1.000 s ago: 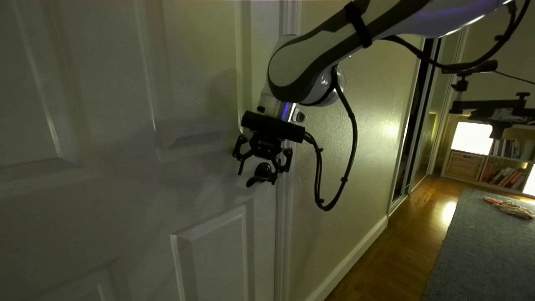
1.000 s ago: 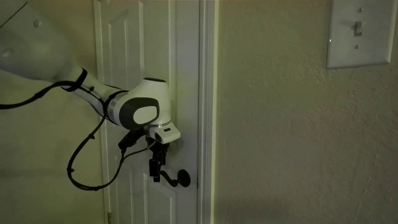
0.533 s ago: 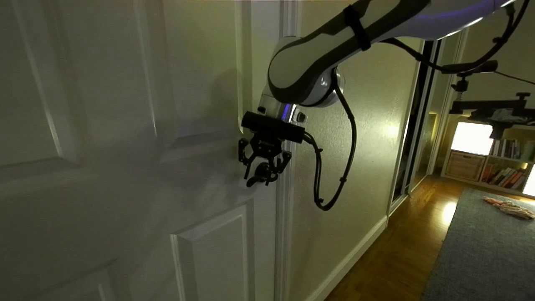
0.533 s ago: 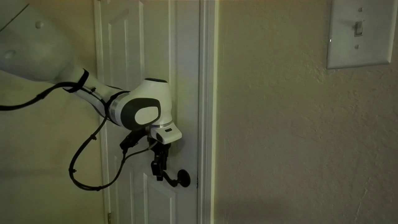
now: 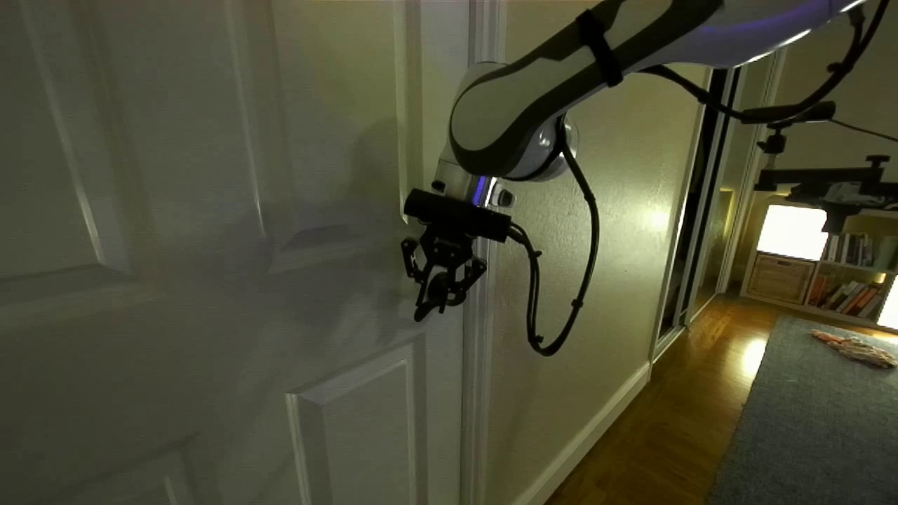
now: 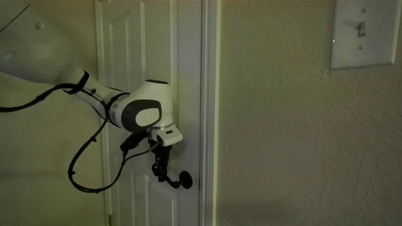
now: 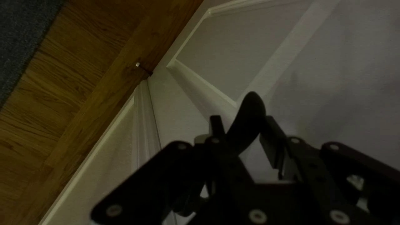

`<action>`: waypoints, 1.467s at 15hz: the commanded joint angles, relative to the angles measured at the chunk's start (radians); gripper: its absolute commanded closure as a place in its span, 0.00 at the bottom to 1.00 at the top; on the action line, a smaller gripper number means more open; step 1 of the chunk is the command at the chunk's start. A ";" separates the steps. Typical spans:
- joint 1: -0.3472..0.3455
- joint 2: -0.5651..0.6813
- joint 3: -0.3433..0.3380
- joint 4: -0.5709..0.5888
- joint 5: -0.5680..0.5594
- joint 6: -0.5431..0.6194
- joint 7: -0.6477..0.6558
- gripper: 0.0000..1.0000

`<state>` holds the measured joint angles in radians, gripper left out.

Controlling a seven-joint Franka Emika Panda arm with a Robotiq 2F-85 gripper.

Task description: Open the door

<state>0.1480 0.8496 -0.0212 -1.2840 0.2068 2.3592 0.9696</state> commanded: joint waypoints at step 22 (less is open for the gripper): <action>0.106 -0.034 -0.087 -0.351 -0.230 0.108 -0.011 0.92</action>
<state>0.2233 0.9027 -0.0838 -1.5145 -0.0017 2.4175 0.9590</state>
